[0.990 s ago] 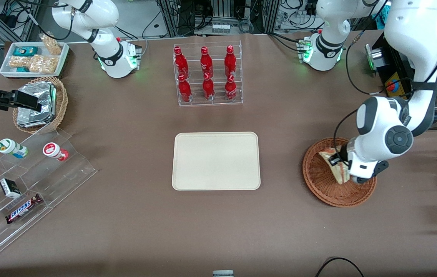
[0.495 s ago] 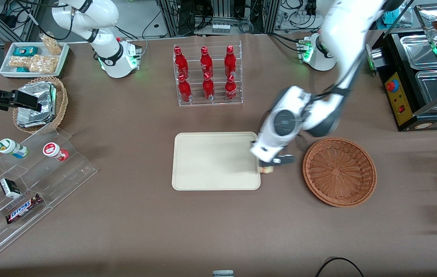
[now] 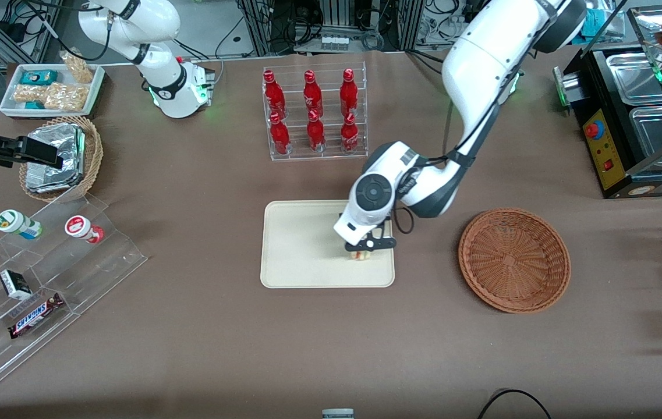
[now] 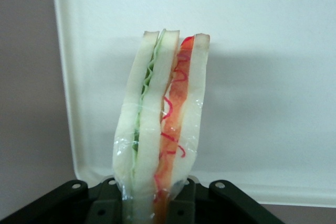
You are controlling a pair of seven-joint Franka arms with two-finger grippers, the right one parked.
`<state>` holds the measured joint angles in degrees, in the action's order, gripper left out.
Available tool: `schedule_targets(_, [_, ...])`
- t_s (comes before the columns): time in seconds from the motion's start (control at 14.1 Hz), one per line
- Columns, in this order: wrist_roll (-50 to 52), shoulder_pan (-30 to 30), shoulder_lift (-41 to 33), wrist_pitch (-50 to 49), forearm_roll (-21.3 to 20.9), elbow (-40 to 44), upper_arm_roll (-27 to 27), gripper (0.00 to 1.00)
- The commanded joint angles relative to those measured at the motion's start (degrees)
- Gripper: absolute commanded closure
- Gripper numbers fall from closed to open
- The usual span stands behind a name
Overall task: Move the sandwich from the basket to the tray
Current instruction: 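Lift the sandwich and carry it with the left gripper to the tray, then lower the sandwich onto the white tray and open the left gripper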
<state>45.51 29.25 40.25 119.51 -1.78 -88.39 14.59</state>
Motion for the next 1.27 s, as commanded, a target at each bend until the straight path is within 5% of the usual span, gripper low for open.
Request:
schedule_targets(0.0, [2.3,3.53,2.63,-1.38,-0.59,4.79,-0.88,0.78])
schedule_targets(0.21, [4.5,5.81,5.18,-1.38,-0.68,7.69,-1.23,0.77])
schedule_targets(0.49, [7.74,6.26,6.59,-1.29,-2.87,9.54,-1.15,0.6])
schedule_targets(0.57, [8.45,6.17,6.68,-1.12,-2.88,9.64,-1.15,0.39])
schedule_targets(0.64, [9.42,6.17,6.6,-1.2,-3.05,9.64,-1.23,0.06])
schedule_targets(0.71, [11.43,6.17,6.25,-1.38,-3.14,9.64,-1.41,0.0])
schedule_targets(1.06, [12.77,5.12,-1.64,-9.61,-2.7,8.94,-6.58,0.0])
schedule_targets(1.2, [7.96,0.05,-7.87,-15.77,-0.95,7.71,-8.71,0.0])
